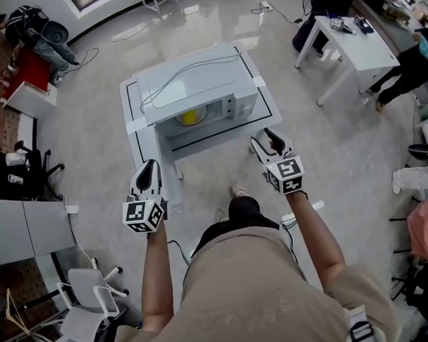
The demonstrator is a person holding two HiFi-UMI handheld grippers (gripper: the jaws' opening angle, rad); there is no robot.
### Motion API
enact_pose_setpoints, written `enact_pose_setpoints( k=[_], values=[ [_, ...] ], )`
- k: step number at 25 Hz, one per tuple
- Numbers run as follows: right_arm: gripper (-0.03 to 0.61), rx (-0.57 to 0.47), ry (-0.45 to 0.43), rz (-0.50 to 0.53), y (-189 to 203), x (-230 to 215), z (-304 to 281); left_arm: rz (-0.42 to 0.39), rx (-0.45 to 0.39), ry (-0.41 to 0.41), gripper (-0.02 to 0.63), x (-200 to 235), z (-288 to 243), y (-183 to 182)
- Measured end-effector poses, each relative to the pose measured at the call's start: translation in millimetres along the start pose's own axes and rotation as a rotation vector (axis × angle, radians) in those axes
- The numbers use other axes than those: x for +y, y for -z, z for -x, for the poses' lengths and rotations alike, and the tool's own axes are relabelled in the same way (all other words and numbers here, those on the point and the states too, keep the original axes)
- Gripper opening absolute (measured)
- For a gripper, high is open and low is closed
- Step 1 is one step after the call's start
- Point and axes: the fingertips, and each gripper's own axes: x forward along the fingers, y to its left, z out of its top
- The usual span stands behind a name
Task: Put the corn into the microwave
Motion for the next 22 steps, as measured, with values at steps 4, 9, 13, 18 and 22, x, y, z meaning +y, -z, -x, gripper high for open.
enact_pose_setpoints(
  k=[4,9,13,18,22],
  values=[
    [0.120,0.012,0.008,0.018,7.0,3.2,7.3,0.006,0.013,0.018,0.009,-2.0,-0.4,7.2],
    [0.118,-0.007,0.023,0.012,2.8,2.4,9.9,0.005,0.012,0.041,0.009,-5.8,-0.8,3.7],
    [0.109,-0.040,0.018,0.023,-10.3,8.6,14.7,0.016,0.008,0.070,0.009,-14.0,-0.7,-1.2],
    [0.100,-0.046,0.021,0.031,-9.4,7.6,19.5,0.028,0.004,0.107,0.009,-27.4,-4.6,-1.4],
    [0.100,0.001,-0.019,0.030,1.8,17.5,16.3,0.042,0.016,0.116,0.009,-30.1,-4.6,1.0]
  ],
)
